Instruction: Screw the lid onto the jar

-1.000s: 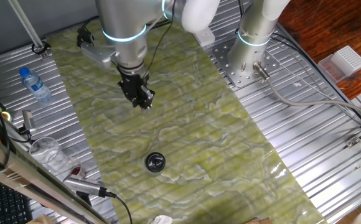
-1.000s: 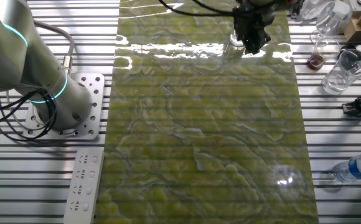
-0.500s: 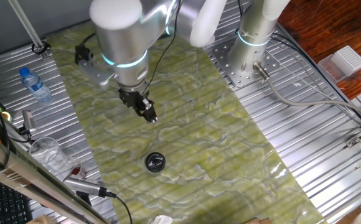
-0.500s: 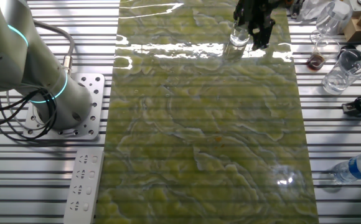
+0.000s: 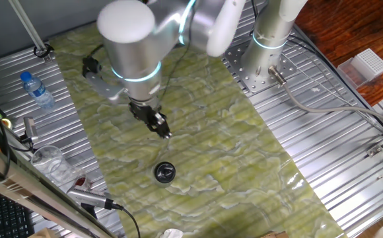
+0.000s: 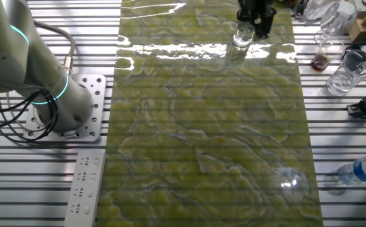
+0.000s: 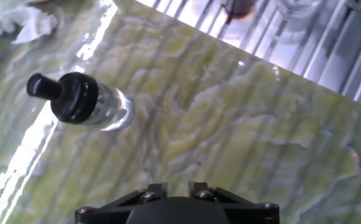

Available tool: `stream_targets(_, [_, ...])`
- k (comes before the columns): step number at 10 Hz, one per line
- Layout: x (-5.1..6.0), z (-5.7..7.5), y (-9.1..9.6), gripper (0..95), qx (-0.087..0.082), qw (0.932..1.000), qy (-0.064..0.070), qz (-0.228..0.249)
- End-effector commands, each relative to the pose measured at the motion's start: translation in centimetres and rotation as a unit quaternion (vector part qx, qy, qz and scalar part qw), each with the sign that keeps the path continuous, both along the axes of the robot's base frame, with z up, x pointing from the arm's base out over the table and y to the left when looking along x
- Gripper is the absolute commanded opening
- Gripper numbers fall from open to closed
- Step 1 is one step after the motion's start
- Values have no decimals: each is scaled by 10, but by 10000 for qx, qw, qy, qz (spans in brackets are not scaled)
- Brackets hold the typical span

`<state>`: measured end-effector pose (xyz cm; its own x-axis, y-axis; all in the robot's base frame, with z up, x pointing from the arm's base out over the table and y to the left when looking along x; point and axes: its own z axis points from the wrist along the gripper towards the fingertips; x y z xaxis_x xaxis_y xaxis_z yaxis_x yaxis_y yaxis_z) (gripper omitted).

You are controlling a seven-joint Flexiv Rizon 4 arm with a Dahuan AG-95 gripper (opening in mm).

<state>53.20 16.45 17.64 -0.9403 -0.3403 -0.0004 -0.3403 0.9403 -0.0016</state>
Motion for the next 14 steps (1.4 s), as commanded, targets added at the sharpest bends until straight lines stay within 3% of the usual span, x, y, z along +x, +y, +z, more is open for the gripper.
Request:
stream_targets(1, [-8, -2, 15, 760, 2, 9999, 3, -167])
stream_targets(7, [-13, -8, 55, 760, -93, 9988, -32, -485])
stream_targets(10, [-11, -11, 66, 760, -115, 9987, -170, -473])
stream_targets(11, [-9, -11, 69, 760, -162, 9987, -263, -394])
stream_targets(14, [5, -7, 79, 760, -293, 9988, -297, -268])
